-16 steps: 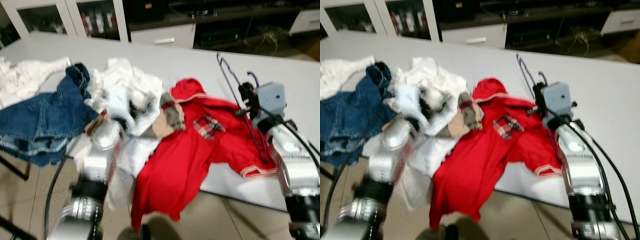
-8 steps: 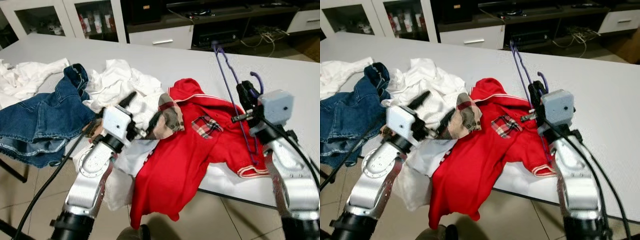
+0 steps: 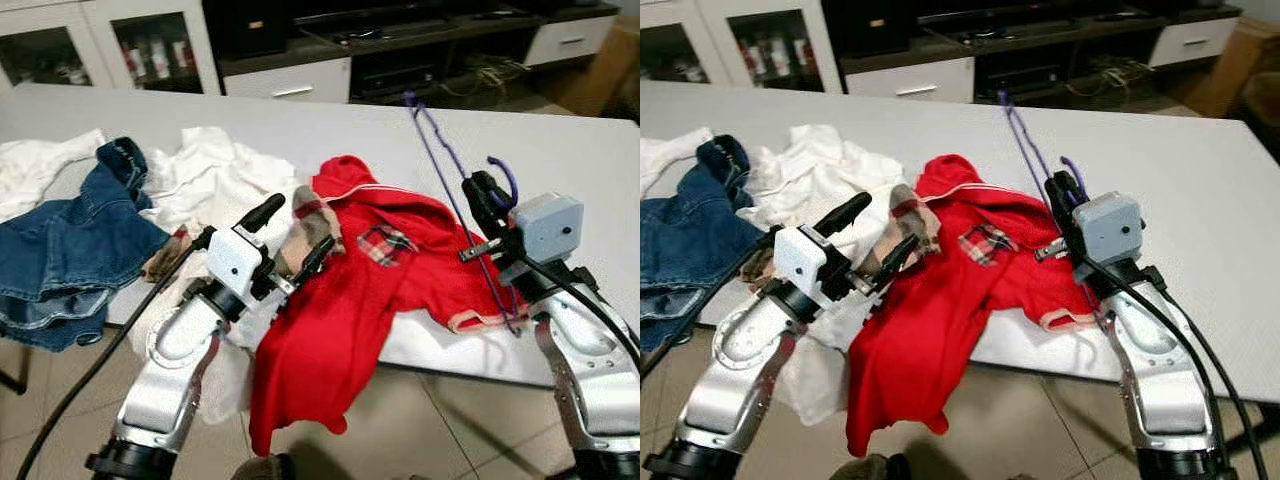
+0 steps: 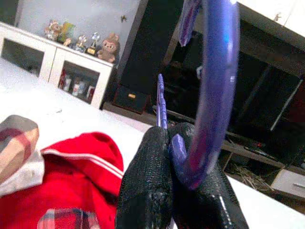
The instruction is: Hang hanger
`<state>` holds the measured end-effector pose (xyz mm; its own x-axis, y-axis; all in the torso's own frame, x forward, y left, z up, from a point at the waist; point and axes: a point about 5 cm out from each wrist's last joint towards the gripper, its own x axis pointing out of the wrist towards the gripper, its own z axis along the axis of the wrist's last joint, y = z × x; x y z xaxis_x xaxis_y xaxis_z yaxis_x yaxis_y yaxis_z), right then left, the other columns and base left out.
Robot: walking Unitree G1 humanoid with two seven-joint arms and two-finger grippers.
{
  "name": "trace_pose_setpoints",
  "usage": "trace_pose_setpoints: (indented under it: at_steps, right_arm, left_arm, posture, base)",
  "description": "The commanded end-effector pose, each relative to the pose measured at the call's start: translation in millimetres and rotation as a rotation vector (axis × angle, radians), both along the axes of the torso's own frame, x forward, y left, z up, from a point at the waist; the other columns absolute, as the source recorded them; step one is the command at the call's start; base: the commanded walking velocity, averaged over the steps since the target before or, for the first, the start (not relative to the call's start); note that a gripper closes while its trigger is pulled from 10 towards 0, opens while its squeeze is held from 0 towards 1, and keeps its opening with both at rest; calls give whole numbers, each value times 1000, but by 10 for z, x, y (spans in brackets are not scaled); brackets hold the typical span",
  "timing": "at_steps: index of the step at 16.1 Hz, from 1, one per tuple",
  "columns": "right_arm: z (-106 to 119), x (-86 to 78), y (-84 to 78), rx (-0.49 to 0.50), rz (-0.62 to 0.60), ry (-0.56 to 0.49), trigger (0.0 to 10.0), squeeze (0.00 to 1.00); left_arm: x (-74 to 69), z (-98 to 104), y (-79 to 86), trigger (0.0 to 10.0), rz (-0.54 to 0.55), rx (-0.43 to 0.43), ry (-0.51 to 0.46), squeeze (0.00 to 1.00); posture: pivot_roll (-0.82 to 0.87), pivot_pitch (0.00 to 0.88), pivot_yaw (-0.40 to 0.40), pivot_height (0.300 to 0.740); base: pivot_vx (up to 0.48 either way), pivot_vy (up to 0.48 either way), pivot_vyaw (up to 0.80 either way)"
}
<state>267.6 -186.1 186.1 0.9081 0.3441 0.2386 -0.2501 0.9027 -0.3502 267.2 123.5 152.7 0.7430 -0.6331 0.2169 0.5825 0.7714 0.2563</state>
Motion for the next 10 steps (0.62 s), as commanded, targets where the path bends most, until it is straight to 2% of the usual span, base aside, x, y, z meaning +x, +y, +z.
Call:
trace_pose_setpoints:
  at_steps: [1,7,10]
  right_arm:
    - [60,22,6,-22,26,-25,10000,0]
    - [62,70,-2,-6,-8,-15,10000,0]
    - [88,99,-4,13,-12,-19,10000,0]
  left_arm:
    - [40,55,8,10000,-24,27,-26,0]
    - [50,84,-47,10000,-25,-7,-32,0]
    - [26,61,-75,10000,-17,-30,-19,0]
  posture:
    - [1,0,53,740]
    - [3,0,53,740]
    - [4,0,53,740]
  base:
    - [0,0,0]
    - [0,0,0]
    - [0,0,308]
